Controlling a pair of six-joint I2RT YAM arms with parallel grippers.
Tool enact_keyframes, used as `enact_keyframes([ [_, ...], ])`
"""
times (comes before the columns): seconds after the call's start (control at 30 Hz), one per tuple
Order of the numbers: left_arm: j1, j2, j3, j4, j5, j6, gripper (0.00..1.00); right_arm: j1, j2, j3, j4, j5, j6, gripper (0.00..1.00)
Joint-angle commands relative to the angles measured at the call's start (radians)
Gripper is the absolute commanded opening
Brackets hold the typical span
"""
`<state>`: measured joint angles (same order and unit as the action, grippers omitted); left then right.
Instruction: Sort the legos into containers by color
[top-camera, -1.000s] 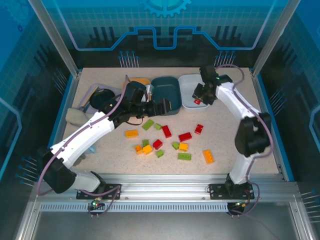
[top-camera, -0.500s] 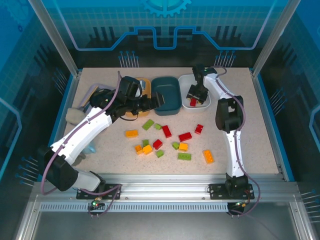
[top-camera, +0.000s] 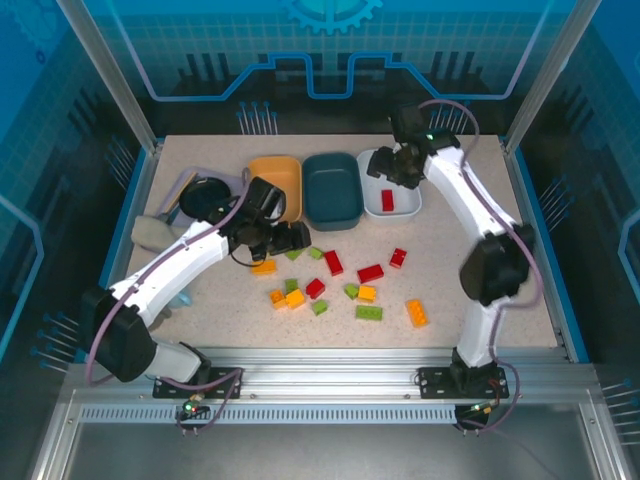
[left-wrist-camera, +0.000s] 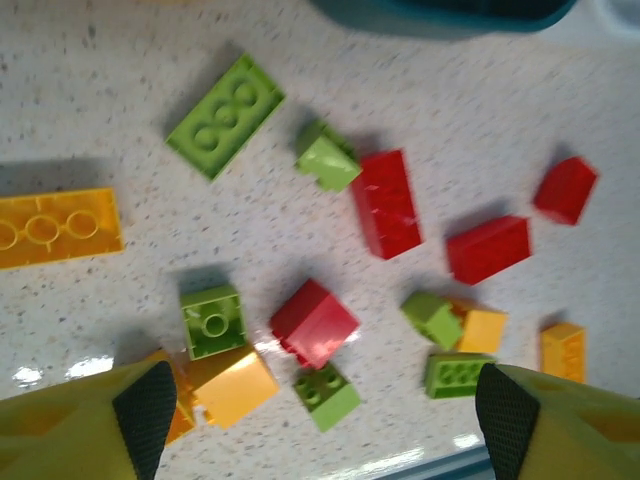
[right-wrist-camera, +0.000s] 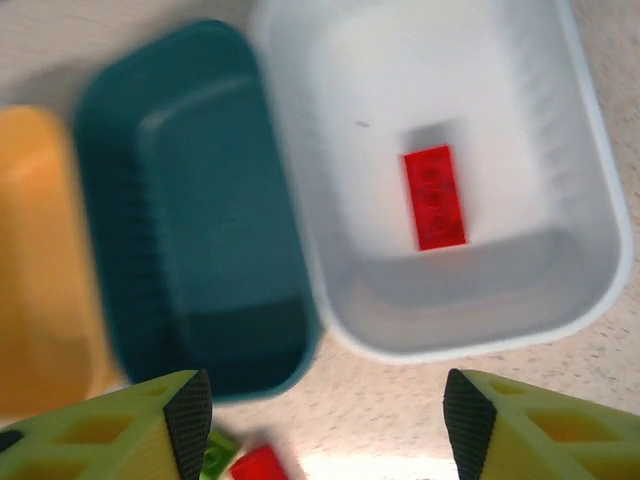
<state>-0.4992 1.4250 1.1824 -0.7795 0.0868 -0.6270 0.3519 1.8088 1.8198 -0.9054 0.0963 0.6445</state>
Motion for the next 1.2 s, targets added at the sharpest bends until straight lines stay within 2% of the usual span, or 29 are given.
enact_keyframes([
  [0.0, 0.004, 0.04, -0.048, 0.021, -0.004, 0.086, 0.79, 0.079, -0.159, -0.22, 0.176, 0.007, -0.057, 0.65],
  [0.13, 0.004, 0.11, -0.057, 0.062, -0.041, 0.27, 0.75, 0.135, -0.333, -0.478, 0.284, -0.046, -0.055, 0.66],
  [0.27, 0.006, 0.199, -0.04, 0.089, -0.077, 0.44, 0.72, 0.178, -0.468, -0.657, 0.362, -0.119, -0.034, 0.67],
  [0.5, 0.011, 0.298, -0.071, 0.222, -0.151, 0.556, 0.74, 0.254, -0.675, -0.894, 0.488, -0.129, 0.008, 0.7],
  [0.7, 0.016, 0.383, -0.018, 0.254, -0.172, 0.597, 0.75, 0.254, -0.72, -0.891, 0.427, -0.124, 0.005, 0.7],
  [1.0, 0.035, 0.481, 0.109, 0.182, -0.168, 0.602, 0.75, 0.248, -0.709, -0.877, 0.394, -0.129, 0.007, 0.7],
  [1.17, 0.035, 0.509, 0.119, 0.168, -0.15, 0.585, 0.73, 0.245, -0.699, -0.877, 0.396, -0.129, 0.006, 0.7],
])
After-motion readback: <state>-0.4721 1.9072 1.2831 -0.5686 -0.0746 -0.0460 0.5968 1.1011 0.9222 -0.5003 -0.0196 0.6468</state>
